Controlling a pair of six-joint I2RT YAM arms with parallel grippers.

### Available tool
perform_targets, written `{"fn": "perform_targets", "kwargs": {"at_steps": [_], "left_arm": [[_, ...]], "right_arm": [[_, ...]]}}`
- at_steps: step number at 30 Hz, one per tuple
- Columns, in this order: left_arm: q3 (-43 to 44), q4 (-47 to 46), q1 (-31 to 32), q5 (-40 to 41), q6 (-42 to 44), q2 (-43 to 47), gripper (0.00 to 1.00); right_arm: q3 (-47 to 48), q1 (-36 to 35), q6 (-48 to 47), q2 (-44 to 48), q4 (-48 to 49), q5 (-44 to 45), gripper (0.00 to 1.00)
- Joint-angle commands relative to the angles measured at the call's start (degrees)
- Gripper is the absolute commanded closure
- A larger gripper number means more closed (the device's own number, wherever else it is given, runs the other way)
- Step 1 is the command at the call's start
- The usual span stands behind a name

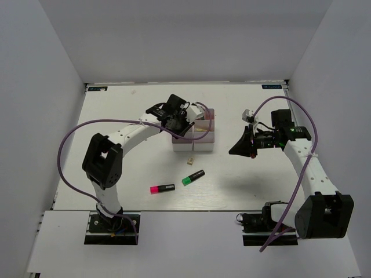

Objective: Sort the stationery into containers
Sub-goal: Place the stationery in the storage box.

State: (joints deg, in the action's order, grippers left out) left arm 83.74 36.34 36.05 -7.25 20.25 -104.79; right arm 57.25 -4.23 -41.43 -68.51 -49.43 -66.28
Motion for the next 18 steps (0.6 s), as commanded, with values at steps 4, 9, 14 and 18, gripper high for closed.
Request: {"fn": "perform_targets", "kwargs": {"at_steps": [4,9,14,18], "left_arm": [[0.0,-0.9,0.3,1.2,-0.1,2.2,0.51],[-0.1,-0.7,0.4,1.6,0.0,2.7,0.44],[-0.5,-0.3,1.8,1.5,-2.9,4.7,0.72],[-4.9,-1.1,7.0,7.0,-8.9,11.4,1.0]], "right_arm": [[0.1,-0.1,-0.2,0.4,0.1,-0.9,1.0],[0.1,0.1,-0.3,0.5,-0.5,-1.0,1.0],[0.1,-0.1,-0.4,0.9,-0.2,-0.9,0.97],[-0.5,0.1,3.4,0.7,2.1,-0.9,0.09]]}}
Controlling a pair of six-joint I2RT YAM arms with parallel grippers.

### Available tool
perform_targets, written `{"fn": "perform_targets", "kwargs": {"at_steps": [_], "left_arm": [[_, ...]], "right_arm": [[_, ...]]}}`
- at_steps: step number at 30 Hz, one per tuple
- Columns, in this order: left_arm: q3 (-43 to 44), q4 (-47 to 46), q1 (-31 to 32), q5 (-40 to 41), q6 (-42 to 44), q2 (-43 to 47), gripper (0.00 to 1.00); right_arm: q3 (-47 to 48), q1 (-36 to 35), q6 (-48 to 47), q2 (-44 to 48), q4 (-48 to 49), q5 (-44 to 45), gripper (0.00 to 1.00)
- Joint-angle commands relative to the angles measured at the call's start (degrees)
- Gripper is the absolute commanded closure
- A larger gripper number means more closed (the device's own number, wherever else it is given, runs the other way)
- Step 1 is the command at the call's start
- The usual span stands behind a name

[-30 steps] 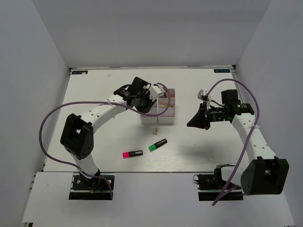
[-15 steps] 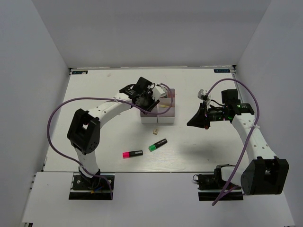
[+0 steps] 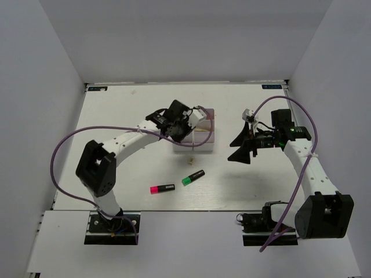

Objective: Sort the stationery into containers
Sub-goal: Place the stationery in the storage box, then pick up the stationery from the center of the board.

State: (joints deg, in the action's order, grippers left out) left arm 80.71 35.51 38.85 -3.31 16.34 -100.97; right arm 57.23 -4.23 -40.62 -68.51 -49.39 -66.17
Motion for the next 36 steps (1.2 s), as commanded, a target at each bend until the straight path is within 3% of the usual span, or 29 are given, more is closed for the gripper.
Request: {"fn": "perform_targets", "kwargs": {"at_steps": [1,3,5,8,9,10,11,13,19,36], "left_arm": [[-4.2,-0.3,5.0,3.0,-6.7,8.1,1.0],[-5.8,-0.6,9.0,9.3,-14.8,9.2,0.65],[-8.1,-0.5,11.4,13.7,-21.8,8.6,0.42],[-8.9,0.3,12.9,18.0,-29.9,6.8,0.4],[-9.3,-0.3,13.1,18.2,-32.0,6.6,0.4],[-9.7,-1.8,14.0,19.0,-32.6,6.3,0.4],[-9.2,-1.7,14.1,20.9,-33.2,4.8,0.4],[-8.9,-1.6,14.4,23.2,-35.3,3.9,0.4],[-7.0,-2.8,14.8,26.4,-38.0,-1.3,0.47],[-6.2,-7.2,14.9,20.2,-45.9,-6.9,0.42]], "right_arm": [[-0.4,0.2,2.7,0.7,2.4,-1.5,0.09],[-1.5,0.1,5.2,1.2,4.3,-1.2,0.09],[-2.5,0.2,8.4,2.7,9.0,1.2,0.09],[-4.5,0.1,12.4,4.4,14.2,8.0,0.09],[-4.8,0.0,13.7,4.5,15.4,9.6,0.28],[-4.8,-0.1,14.9,4.8,15.2,13.9,0.59],[-4.7,0.1,16.4,4.9,17.5,15.5,1.0],[-4.7,0.1,18.8,5.1,17.7,19.5,1.0],[-5.7,0.1,19.4,5.4,19.7,18.9,1.0],[-5.8,0.2,18.3,5.1,19.2,18.6,1.0]]}}
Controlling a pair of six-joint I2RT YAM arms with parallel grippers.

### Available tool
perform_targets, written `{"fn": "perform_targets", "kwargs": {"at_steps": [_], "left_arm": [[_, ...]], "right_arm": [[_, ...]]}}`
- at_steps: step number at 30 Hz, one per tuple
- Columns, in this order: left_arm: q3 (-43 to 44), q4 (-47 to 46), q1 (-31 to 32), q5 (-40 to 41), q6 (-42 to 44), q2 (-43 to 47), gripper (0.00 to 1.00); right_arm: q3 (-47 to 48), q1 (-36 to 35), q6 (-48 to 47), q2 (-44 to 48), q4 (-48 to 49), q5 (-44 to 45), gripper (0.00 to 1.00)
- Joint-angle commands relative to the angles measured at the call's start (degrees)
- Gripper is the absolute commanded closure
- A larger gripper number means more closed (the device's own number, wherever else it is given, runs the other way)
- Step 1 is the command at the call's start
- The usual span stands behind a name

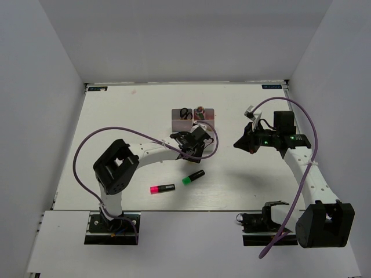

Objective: Sort the stationery into containers
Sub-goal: Pick up the stationery from the center of the board.

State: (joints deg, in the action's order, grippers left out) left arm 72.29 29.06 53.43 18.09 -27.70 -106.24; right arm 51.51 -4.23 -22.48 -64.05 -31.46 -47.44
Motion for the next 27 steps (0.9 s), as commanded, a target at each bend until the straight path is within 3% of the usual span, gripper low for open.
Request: {"fn": "perform_targets", "kwargs": {"at_steps": [1,9,11,15,18,21,22,25,26,27], "left_arm": [[2.2,-0.7,0.3,-1.2,-1.9,-1.8,0.42],[1.7,-0.3,0.3,-1.3,-3.8,-3.7,0.42],[1.6,-0.1,0.1,-1.2,-3.7,-3.8,0.48],[1.1,0.0,0.2,-1.4,-3.6,-3.9,0.75],[0.8,0.4,0.6,-2.2,-3.2,-1.6,0.82],[0.9,1.6,1.2,-1.3,-1.7,2.4,0.82],[2.3,2.1,1.0,-1.1,-0.7,3.4,0.82],[5.9,6.0,0.0,1.2,1.2,5.8,0.82],[6.6,7.7,-0.8,2.0,1.9,6.6,0.82],[7.9,7.9,-1.8,2.0,2.3,7.1,0.82]], "right_arm": [[-0.1,0.1,0.2,0.8,1.3,-0.3,1.0],[-0.1,0.2,0.3,0.9,1.3,-0.3,1.0],[0.0,0.1,0.3,1.0,1.2,-0.6,1.0],[-0.1,0.2,0.3,1.0,1.2,-0.5,1.0],[0.0,0.3,0.3,1.1,1.3,-0.5,1.0],[-0.1,0.3,0.4,1.3,1.1,-0.6,1.0],[0.0,0.1,0.4,1.3,1.0,-1.0,0.74],[0.2,0.2,-1.2,1.3,-0.2,-2.6,0.26],[0.1,0.1,-1.7,1.4,-0.4,-2.8,0.13],[-0.1,0.2,-1.9,1.6,-0.2,-3.1,0.18]]}}
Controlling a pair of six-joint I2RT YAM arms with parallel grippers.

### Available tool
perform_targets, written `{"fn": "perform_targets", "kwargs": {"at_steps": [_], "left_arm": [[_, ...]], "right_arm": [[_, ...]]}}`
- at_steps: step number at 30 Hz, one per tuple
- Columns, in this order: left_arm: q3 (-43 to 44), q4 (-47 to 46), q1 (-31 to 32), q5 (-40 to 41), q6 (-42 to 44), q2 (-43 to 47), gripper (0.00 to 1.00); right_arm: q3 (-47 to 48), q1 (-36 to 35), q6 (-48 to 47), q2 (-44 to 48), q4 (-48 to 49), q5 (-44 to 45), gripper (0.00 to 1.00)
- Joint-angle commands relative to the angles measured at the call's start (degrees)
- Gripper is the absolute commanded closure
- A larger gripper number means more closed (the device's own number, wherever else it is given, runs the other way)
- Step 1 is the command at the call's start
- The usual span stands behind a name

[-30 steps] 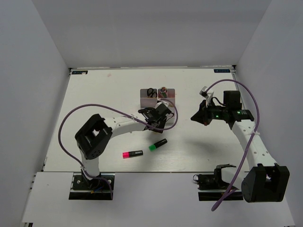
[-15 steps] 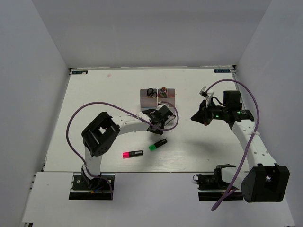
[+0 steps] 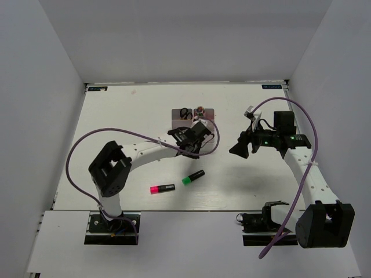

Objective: Sort the stationery into containers
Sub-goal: Pick up the stationery from the center of the board, then place the stationery in the storage box.

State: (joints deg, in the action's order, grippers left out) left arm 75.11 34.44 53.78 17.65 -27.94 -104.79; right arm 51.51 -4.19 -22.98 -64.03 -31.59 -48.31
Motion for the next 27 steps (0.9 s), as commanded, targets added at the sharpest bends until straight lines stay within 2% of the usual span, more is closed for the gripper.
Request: {"fn": "perform_targets", "kwargs": {"at_steps": [1,4,5,16,27], "left_arm": [[5.4,3.0,-2.7,2.3,2.8,5.7,0.82],[7.2,3.8,-4.8,2.0,3.2,6.4,0.82],[8.0,4.0,-5.1,2.0,3.6,6.3,0.82],[15.5,7.2,-9.0,2.1,4.1,0.6,0.8],[12.2,7.0,-9.2,2.1,2.4,-0.3,0.78]], "right_arm": [[0.0,0.2,-1.4,1.7,0.0,-2.2,0.18],[0.6,0.2,-1.5,0.9,-1.0,-3.4,0.84],[0.8,0.2,-1.4,0.8,-1.3,-3.5,1.0],[0.9,0.4,-0.6,0.3,-0.8,-2.3,1.0],[1.0,0.5,-0.6,0.0,-0.9,-2.4,0.96]]}}
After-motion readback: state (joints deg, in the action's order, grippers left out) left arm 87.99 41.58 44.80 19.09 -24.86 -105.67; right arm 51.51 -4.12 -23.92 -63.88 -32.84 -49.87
